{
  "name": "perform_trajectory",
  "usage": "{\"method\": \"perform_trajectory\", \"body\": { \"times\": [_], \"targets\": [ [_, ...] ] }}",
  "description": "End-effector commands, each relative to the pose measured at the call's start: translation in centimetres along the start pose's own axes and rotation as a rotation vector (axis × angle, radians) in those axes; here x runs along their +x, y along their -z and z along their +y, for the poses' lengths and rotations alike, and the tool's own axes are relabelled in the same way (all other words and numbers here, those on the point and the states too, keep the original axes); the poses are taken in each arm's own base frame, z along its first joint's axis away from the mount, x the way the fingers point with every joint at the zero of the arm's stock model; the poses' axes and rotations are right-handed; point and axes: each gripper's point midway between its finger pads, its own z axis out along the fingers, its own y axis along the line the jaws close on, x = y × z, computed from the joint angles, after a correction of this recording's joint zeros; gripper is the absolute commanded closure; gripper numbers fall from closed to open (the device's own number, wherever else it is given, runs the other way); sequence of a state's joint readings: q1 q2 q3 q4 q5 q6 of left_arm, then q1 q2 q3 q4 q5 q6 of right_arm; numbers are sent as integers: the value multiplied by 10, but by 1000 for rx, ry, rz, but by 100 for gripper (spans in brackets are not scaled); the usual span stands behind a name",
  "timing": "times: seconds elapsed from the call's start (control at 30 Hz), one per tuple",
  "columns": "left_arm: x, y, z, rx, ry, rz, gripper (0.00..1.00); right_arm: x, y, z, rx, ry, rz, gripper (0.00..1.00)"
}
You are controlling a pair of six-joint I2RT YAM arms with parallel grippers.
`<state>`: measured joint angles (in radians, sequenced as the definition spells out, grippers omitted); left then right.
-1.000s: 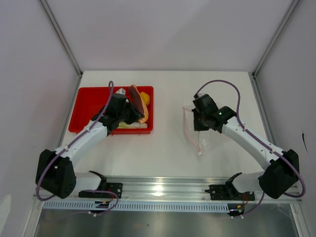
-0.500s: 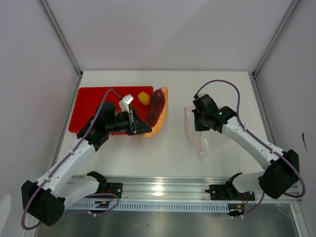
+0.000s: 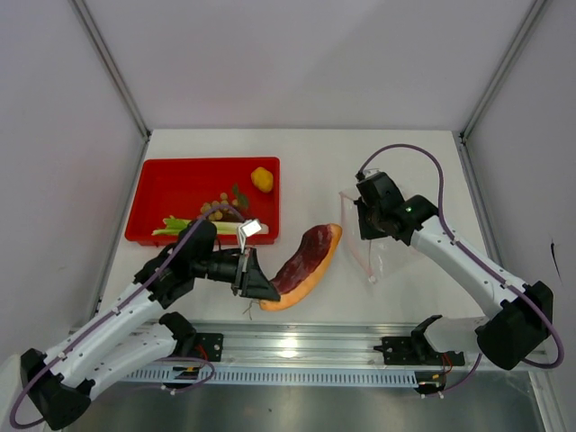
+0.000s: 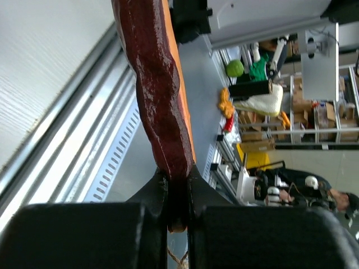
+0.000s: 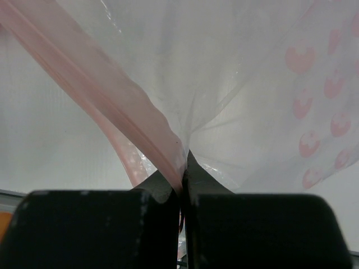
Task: Place the food in the zip-top bag and seal the zipper
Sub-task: Place the fake food in the zipper food storage bag.
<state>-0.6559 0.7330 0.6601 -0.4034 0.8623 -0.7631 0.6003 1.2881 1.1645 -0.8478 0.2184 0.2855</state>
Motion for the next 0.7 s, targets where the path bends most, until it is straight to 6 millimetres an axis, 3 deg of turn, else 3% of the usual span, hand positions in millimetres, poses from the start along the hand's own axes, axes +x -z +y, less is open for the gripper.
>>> {"method": "perform_trajectory", "body": {
  "times": [0.0,0.33,0.67],
  "targets": [
    [13,-6,-11,51,-2,66,100,-7,11,5,-37,25,-25,100],
    [15,-40,-2,42,29,164,99,4,17,18,-84,64,10,100],
    [-6,-66,5,26,68,162,99,16,25,31,-123,87,23,100]
  ]
}}
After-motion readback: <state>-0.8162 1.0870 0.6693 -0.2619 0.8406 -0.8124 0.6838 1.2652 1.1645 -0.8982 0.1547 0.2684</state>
